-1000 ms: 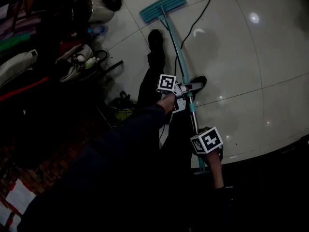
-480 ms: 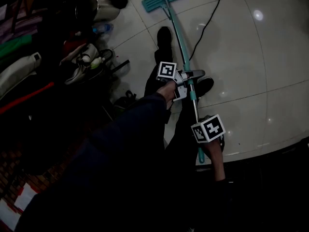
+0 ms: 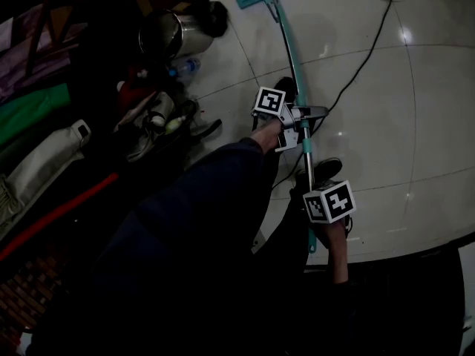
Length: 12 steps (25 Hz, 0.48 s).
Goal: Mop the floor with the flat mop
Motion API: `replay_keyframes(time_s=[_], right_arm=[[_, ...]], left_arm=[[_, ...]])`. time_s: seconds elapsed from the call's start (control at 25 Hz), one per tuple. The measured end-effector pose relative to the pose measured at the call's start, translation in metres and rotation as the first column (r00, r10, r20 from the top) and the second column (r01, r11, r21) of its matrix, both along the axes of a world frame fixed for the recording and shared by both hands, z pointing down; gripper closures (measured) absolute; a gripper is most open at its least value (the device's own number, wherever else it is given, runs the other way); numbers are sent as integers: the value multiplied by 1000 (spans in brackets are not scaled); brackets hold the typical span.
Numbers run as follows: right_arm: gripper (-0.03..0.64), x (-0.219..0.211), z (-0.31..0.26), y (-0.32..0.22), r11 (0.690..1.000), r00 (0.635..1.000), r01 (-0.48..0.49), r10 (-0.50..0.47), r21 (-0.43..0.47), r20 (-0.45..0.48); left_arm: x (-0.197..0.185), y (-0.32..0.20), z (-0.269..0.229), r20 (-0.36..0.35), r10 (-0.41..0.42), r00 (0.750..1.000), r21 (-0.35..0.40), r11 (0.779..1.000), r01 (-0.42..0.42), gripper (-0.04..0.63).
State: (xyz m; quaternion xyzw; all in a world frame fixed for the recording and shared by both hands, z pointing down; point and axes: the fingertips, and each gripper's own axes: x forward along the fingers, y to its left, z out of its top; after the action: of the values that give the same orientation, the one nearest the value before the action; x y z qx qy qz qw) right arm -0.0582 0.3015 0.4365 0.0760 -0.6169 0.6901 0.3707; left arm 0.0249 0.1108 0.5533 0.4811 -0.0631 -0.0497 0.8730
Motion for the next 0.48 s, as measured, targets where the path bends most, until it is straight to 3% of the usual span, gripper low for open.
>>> replay_keyframes(time_s=[0.48], right_arm=[[531, -87, 36, -182, 998, 1000, -6, 5, 57, 5]], left_arm=[[-88, -199, 22, 2, -169, 986, 59, 984, 169, 594]])
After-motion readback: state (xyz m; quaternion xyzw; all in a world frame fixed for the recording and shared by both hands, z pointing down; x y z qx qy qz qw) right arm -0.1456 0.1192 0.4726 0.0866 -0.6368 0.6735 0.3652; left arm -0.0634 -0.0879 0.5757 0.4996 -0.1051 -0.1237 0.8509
